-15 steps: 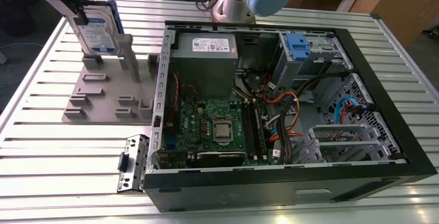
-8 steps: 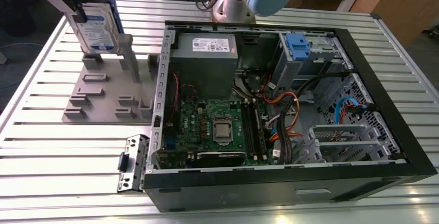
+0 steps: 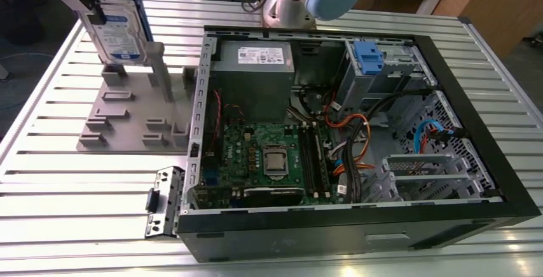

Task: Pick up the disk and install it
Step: 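Pick up the disk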

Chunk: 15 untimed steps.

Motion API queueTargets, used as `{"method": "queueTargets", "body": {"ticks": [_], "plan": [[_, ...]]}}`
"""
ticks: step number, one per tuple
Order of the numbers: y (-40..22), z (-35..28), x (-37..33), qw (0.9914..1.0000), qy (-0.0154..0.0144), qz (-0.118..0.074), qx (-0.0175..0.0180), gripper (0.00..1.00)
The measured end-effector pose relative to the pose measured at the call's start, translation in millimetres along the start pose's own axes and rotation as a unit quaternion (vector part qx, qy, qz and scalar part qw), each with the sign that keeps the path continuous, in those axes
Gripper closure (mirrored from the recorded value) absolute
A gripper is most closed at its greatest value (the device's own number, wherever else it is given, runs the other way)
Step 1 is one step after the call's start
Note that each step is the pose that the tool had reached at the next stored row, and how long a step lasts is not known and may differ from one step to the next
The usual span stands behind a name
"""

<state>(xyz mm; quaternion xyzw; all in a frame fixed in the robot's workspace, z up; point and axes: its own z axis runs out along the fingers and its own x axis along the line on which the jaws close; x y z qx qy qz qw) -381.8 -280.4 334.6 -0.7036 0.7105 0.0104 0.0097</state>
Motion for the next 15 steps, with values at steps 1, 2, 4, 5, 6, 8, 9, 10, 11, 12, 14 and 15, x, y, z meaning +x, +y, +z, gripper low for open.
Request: {"method": "queueTargets", "body": {"ticks": [1, 2, 4, 5, 6, 8, 9, 10, 11, 12, 14, 15], "plan": [[0.0, -1.1, 0.0, 1.0, 0.0, 0.0, 0.0, 0.64], [0.0, -2.4, -0.1, 1.0, 0.0, 0.0, 0.0, 0.64], [0.0, -4.7, -0.1, 1.0, 0.0, 0.0, 0.0, 0.64], [0.0, -5.8, -0.2, 1.0, 0.0, 0.0, 0.0, 0.64], [0.0, -6.8, -0.2, 1.0, 0.0, 0.0, 0.0, 0.64], [0.0, -9.1, -0.2, 1.0, 0.0, 0.0, 0.0, 0.64], [0.0, -10.2, -0.3, 1.0, 0.0, 0.0, 0.0, 0.64], [0.0, -11.3, -0.3, 1.0, 0.0, 0.0, 0.0, 0.64], [0.0, -12.4, -0.3, 1.0, 0.0, 0.0, 0.0, 0.64], [0.0, -13.5, -0.4, 1.0, 0.0, 0.0, 0.0, 0.64], [0.0, -15.6, -0.4, 1.0, 0.0, 0.0, 0.0, 0.64], [0.0, -16.7, -0.5, 1.0, 0.0, 0.0, 0.0, 0.64]]}}
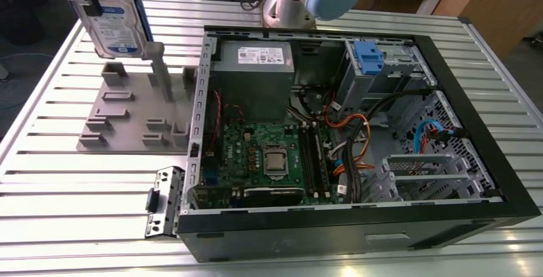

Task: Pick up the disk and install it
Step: 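Pick up the disk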

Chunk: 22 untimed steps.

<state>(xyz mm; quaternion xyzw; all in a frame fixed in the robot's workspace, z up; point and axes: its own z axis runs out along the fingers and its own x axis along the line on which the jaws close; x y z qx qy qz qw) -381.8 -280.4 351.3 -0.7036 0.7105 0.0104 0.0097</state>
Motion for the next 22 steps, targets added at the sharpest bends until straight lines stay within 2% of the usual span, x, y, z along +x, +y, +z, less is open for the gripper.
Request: {"method": "queueTargets", "body": {"ticks": [22], "plan": [[0.0, -19.6, -0.6, 1.0, 0.0, 0.0, 0.0, 0.64]]}}
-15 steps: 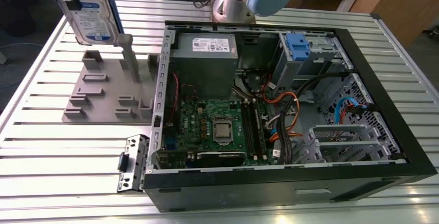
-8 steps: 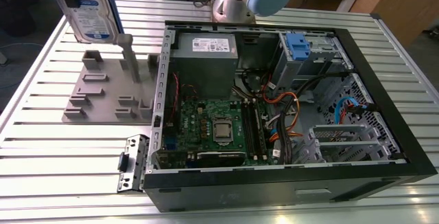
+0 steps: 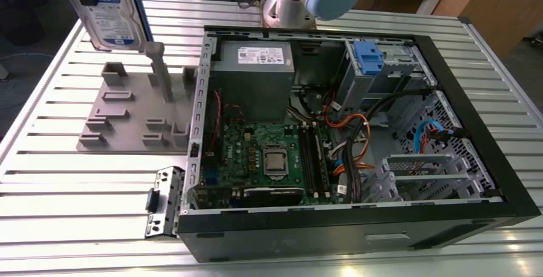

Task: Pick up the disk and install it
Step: 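Pick up the disk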

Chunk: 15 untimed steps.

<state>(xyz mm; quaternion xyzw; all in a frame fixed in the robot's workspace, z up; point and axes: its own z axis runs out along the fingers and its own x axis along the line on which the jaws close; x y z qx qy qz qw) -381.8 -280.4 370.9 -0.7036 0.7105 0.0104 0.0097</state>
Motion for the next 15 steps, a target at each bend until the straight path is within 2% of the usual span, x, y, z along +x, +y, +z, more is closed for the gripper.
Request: {"method": "queueTargets", "body": {"ticks": [15], "plan": [[0.0, -14.7, -0.4, 1.0, 0.0, 0.0, -0.0001, 0.64]]}}
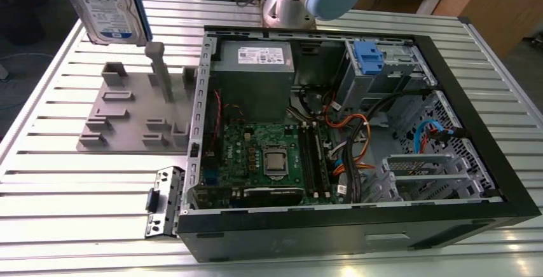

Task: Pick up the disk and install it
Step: 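Pick up the disk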

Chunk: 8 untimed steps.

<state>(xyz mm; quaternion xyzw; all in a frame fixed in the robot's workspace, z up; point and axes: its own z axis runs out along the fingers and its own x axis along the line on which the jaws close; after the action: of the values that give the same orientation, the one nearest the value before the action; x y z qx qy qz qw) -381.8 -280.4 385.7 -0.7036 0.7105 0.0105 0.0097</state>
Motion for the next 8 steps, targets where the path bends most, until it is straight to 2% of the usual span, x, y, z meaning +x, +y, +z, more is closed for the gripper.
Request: {"method": "queueTargets", "body": {"ticks": [8], "plan": [[0.0, -7.6, -0.2, 1.0, 0.0, 0.0, 0.0001, 0.64]]}}
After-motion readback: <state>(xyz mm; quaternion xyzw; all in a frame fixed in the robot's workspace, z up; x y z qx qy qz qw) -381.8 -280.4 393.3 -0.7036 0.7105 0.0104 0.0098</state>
